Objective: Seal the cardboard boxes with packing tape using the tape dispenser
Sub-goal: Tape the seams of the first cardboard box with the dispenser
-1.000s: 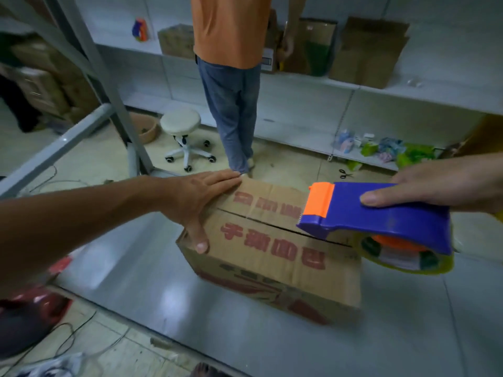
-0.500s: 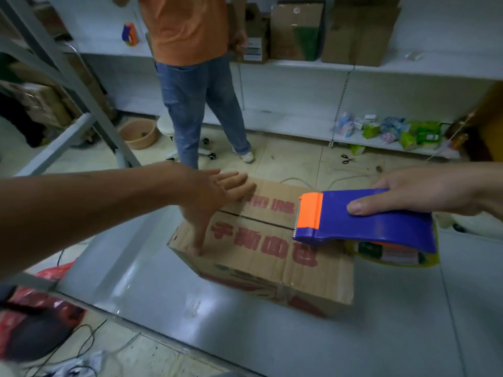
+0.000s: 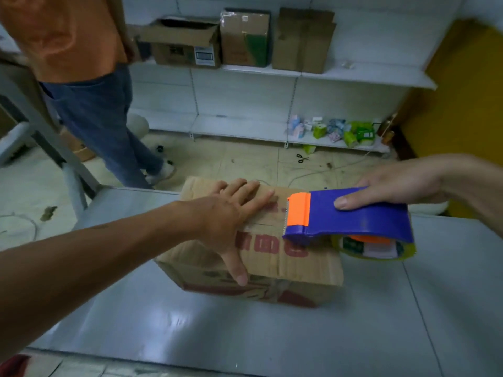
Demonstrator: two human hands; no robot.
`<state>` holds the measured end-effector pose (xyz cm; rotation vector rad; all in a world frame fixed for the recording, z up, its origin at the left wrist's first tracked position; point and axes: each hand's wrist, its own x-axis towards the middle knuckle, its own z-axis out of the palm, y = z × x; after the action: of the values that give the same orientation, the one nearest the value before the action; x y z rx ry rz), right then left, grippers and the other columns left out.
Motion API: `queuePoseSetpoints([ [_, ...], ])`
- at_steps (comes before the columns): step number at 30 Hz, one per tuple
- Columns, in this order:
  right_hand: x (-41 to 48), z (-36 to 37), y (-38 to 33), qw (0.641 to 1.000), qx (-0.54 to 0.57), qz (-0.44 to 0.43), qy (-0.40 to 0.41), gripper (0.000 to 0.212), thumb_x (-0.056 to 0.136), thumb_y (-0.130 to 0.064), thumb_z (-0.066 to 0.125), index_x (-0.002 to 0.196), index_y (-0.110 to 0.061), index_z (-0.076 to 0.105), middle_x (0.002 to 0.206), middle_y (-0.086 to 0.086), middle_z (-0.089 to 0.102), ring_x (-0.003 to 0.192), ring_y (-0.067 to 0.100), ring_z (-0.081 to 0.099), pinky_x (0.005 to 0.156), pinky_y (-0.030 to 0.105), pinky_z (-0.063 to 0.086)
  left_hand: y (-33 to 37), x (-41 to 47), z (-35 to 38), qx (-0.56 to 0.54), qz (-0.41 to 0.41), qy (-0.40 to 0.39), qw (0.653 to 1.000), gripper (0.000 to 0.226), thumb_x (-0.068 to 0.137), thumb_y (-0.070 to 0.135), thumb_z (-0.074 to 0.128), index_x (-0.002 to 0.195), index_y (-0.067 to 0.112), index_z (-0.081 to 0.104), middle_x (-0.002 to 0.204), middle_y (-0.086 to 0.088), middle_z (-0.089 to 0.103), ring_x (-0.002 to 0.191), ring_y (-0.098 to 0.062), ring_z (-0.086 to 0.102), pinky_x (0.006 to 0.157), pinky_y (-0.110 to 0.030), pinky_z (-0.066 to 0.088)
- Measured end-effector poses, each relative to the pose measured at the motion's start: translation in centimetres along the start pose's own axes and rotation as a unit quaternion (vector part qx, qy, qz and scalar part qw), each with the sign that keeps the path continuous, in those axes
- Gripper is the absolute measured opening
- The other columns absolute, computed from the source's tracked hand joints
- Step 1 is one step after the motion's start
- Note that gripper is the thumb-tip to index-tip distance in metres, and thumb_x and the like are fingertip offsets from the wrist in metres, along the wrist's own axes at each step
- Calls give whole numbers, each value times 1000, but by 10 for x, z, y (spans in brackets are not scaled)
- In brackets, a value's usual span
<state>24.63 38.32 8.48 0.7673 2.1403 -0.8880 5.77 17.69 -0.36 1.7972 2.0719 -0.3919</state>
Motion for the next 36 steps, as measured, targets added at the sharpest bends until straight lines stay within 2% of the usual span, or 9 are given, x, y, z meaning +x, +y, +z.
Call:
queuePoseSetpoints([
  [5,2,3,0,1000,14,13,15,61,75,-63,61,102,-8,70,91,5,76,79,16,72,65,20,51,0,2,-2,2,-3,-16,1000,152,41,86,71,138,44,-39,158,-2,-32,146,-28,-25,117,-51,-9],
  [9,-1,-5,1,1000,14,7,2,64,73,-63,57,107,-9,69,95,5,76,90,22,72,72,24,53,1,3,-3,2,-14,-26,1000,153,42,85,72,137,43,-40,157,-1,-33,145,-27,-28,116,-49,-12],
  [15,7,-9,15,1000,8,-20,-11,65,70,-68,54,102,-13,69,91,2,76,82,17,72,62,20,49,5,1,-7,-3,-38,-37,999,154,41,84,74,134,46,-43,156,4,-34,144,-22,-30,114,-45,-16],
  [19,11,-13,47,999,-7,-37,-35,60,71,-68,53,96,-16,71,86,1,76,78,17,71,67,23,49,9,2,-8,2,-57,-57,997,155,38,85,72,131,47,-46,156,8,-35,144,-18,-29,111,-41,-17],
  [23,3,-19,106,999,25,-2,-43,54,77,-67,56,98,-20,72,83,-5,76,77,12,72,64,18,49,12,6,-13,18,-72,-82,994,156,36,87,70,135,44,-44,152,11,-40,143,-15,-31,109,-40,-19],
  [26,4,-15,142,995,68,-14,-67,70,59,-79,62,96,-22,75,89,1,76,83,18,73,70,24,52,16,8,-16,29,-85,-102,991,155,33,92,62,132,44,-47,147,12,-46,142,-16,-33,114,-44,-15],
  [31,15,-6,162,990,119,-62,-45,68,46,-72,66,87,-18,75,87,4,76,80,20,73,57,18,51,22,6,-22,41,-103,-132,985,156,36,90,65,129,43,-50,143,13,-51,137,-12,-39,114,-43,-16],
  [34,19,-6,165,986,133,-81,-55,59,64,-74,68,82,-19,76,84,3,76,73,16,72,55,16,49,24,5,-24,32,-105,-133,985,156,35,90,67,130,44,-49,145,14,-49,138,-13,-38,112,-41,-17],
  [36,22,-5,168,985,139,-82,-61,49,74,-62,63,88,-17,74,85,3,76,73,15,72,57,16,49,23,6,-23,29,-104,-132,985,157,35,91,67,130,44,-49,144,15,-50,138,-12,-37,112,-41,-17],
])
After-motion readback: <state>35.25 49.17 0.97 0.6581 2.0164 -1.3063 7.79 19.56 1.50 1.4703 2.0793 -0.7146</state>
